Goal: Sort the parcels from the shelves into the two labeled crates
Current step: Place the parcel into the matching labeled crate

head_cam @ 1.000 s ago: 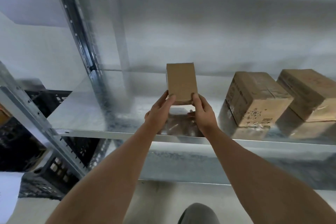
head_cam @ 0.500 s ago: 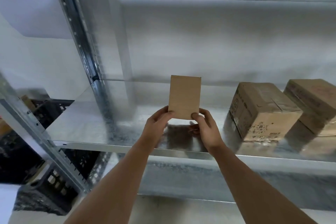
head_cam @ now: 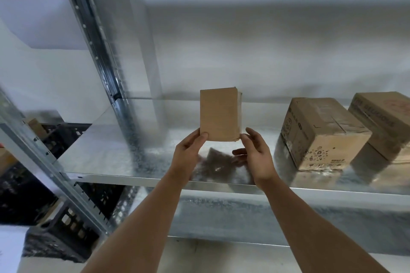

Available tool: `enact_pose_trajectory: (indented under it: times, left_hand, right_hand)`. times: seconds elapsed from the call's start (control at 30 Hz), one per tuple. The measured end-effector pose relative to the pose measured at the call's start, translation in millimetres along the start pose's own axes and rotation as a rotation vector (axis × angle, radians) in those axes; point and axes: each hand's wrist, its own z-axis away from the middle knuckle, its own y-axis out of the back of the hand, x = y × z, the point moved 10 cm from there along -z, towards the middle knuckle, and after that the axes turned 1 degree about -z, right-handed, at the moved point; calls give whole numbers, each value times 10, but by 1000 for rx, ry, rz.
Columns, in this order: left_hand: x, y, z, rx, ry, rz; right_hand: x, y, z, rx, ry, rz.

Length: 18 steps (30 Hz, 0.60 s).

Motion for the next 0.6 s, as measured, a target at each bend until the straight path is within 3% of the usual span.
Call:
enact_pose_trajectory:
  times: [0.23, 0.47, 0.6]
  left_hand:
    - [85, 104, 24, 119, -185, -135]
    - [-94, 20, -13, 54, -19, -389]
    - [-151, -11, -38, -11, -1, -372]
  right_hand:
    - [-28, 3, 22, -25, 44, 59]
    - [-121, 4, 85, -24, 91, 61]
    - [-28, -27, 87, -43, -1, -16]
